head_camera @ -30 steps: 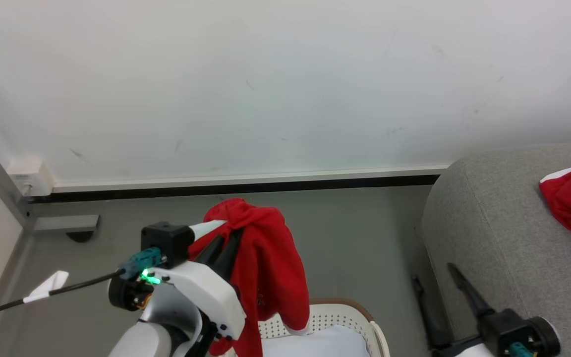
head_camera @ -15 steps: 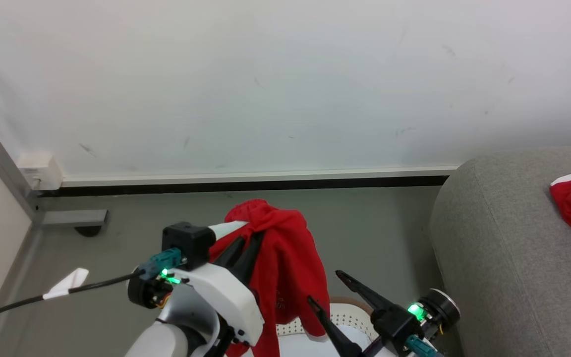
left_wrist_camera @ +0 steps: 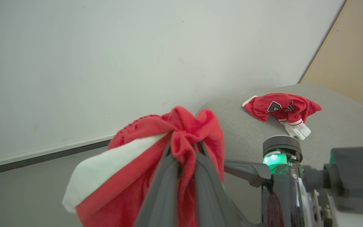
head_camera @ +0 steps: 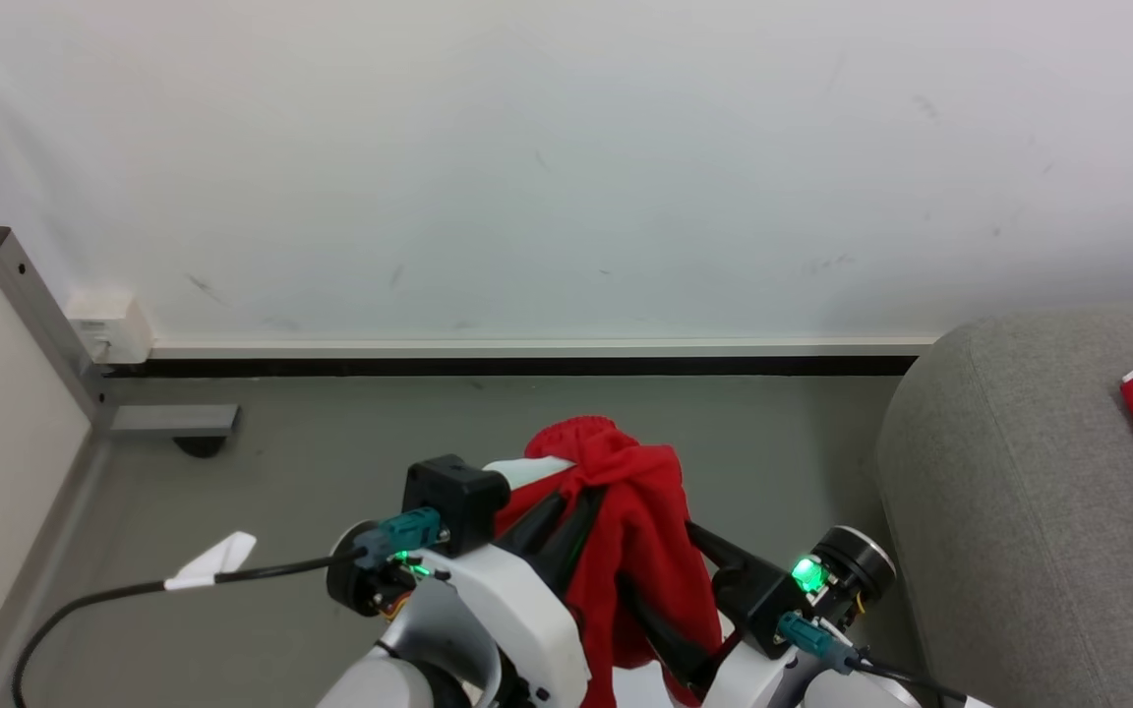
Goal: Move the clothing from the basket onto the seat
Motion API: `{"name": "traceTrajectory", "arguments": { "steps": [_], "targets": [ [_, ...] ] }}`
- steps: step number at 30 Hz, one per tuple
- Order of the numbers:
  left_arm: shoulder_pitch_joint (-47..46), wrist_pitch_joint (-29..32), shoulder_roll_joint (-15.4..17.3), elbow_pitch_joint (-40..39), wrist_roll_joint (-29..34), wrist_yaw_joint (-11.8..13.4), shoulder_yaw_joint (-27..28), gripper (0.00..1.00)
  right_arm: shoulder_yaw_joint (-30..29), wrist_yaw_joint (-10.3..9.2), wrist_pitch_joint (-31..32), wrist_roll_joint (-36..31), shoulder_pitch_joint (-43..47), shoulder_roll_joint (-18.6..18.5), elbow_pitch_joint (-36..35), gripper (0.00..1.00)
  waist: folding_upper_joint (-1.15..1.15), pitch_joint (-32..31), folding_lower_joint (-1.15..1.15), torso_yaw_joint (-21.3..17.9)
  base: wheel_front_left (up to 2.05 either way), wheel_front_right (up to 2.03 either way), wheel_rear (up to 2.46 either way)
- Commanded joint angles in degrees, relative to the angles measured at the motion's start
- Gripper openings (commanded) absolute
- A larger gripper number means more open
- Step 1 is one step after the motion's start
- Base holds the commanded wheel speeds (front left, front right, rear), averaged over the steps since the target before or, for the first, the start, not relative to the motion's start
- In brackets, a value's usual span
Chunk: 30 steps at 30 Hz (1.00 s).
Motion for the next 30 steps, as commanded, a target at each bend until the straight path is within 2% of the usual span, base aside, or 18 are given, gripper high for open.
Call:
{"name": "traceTrajectory", "arguments": {
  "steps": [1,3,9,10,11,12,13,17,23,30],
  "targets": [
    [-0.3,0.0,-0.1,-0.3,0.2,-0.2,-0.2,0.00,0.9,-0.13,0.0,0.8,-0.6,-0.2,1.1,1.00,0.00,-0.1,0.00,0.2,0.00,0.00,0.00],
    [-0.5,0.1,-0.4,-0.2,0.0,-0.4,-0.6,0.00,1.5,-0.13,0.0,3.4,-1.6,-0.2,1.6,0.00,0.00,-0.1,0.00,0.6,0.00,0.00,0.00],
    [-0.3,-0.5,0.2,0.9,0.1,-0.2,-0.6,0.00,1.2,-0.13,0.0,7.6,-2.6,-0.2,2.3,0.00,0.00,0.1,0.00,0.8,0.00,0.00,0.00],
    [-0.3,-0.7,0.3,1.0,0.2,-0.2,-0.6,0.26,0.6,-0.13,0.0,8.2,-2.6,-0.2,2.3,0.00,0.00,0.2,0.00,0.6,0.00,0.00,0.00],
    [-0.2,-0.8,0.4,1.1,0.3,-0.2,-0.5,0.46,-0.2,-0.13,0.0,8.8,-2.7,-0.2,2.1,0.00,0.00,0.3,0.00,0.4,0.00,0.00,0.00],
    [0.0,-1.0,0.5,1.2,0.4,0.0,-0.4,0.90,-0.9,-0.13,0.0,9.2,-2.7,-0.2,2.0,0.00,0.00,0.3,0.00,0.1,0.00,0.00,0.00],
    [0.1,-1.1,0.6,1.4,0.5,0.1,-0.4,1.00,-1.7,-0.13,0.0,9.5,-2.7,-0.2,1.9,0.00,0.00,0.4,0.00,-0.2,0.00,0.00,0.00],
    [0.4,-1.4,1.3,1.8,0.9,-0.4,-0.8,1.00,-5.9,-0.13,0.0,9.4,-2.9,-0.2,1.3,0.00,0.00,0.8,0.00,-2.0,0.00,0.00,0.00],
    [0.8,-2.6,1.6,2.3,0.8,-0.9,-1.5,1.00,-14.2,-0.13,0.0,4.6,-2.9,-0.3,1.1,0.00,0.00,1.6,0.00,-5.9,0.00,0.00,0.00],
    [0.8,-5.1,0.6,3.8,1.2,-1.6,-2.9,1.00,-22.8,-0.13,0.0,1.0,-2.7,-3.3,-1.7,0.00,0.00,2.9,0.00,-11.1,0.00,0.00,0.00]
  ]
}}
